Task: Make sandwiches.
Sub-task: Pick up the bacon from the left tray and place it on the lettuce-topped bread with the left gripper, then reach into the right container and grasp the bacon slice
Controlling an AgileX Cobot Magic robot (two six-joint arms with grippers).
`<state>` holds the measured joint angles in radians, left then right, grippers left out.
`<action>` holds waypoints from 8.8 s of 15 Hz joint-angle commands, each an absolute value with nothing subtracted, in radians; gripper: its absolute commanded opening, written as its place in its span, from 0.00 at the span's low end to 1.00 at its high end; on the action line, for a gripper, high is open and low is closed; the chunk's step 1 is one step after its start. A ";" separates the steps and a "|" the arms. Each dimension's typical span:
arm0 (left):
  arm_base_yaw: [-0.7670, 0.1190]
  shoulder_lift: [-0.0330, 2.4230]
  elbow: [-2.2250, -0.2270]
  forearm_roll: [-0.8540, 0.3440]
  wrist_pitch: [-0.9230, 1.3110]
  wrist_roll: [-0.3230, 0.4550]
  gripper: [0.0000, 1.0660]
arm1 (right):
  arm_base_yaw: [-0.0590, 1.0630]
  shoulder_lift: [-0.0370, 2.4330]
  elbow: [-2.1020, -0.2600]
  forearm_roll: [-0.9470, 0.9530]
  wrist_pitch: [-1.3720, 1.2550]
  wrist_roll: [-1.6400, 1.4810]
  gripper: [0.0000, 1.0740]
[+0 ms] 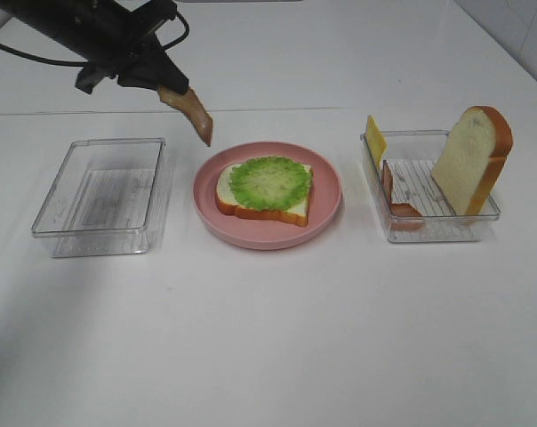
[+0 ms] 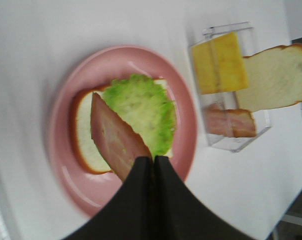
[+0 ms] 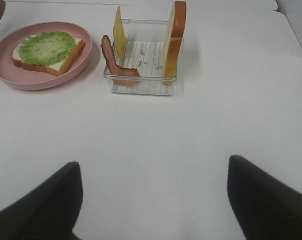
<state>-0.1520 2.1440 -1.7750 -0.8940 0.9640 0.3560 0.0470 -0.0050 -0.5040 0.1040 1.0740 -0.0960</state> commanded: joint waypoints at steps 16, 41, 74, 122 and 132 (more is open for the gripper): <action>-0.331 2.404 -1.795 -1.465 0.959 0.572 0.00 | 0.041 -0.022 -0.504 0.101 1.062 -0.104 0.71; -0.267 2.389 -1.795 -1.174 0.848 0.570 0.54 | 0.041 -0.022 -0.504 0.100 1.062 -0.104 0.71; -0.218 0.636 -0.884 -0.044 1.202 -0.047 0.65 | 0.041 -0.022 -0.504 0.101 1.062 -0.104 0.71; -0.218 -0.013 -0.498 -0.042 1.045 0.013 0.65 | 0.252 2.068 -1.611 0.206 1.027 0.000 0.50; -0.218 -0.013 -0.498 -0.042 1.045 0.013 0.65 | 0.252 2.133 -1.612 0.168 0.967 0.000 0.33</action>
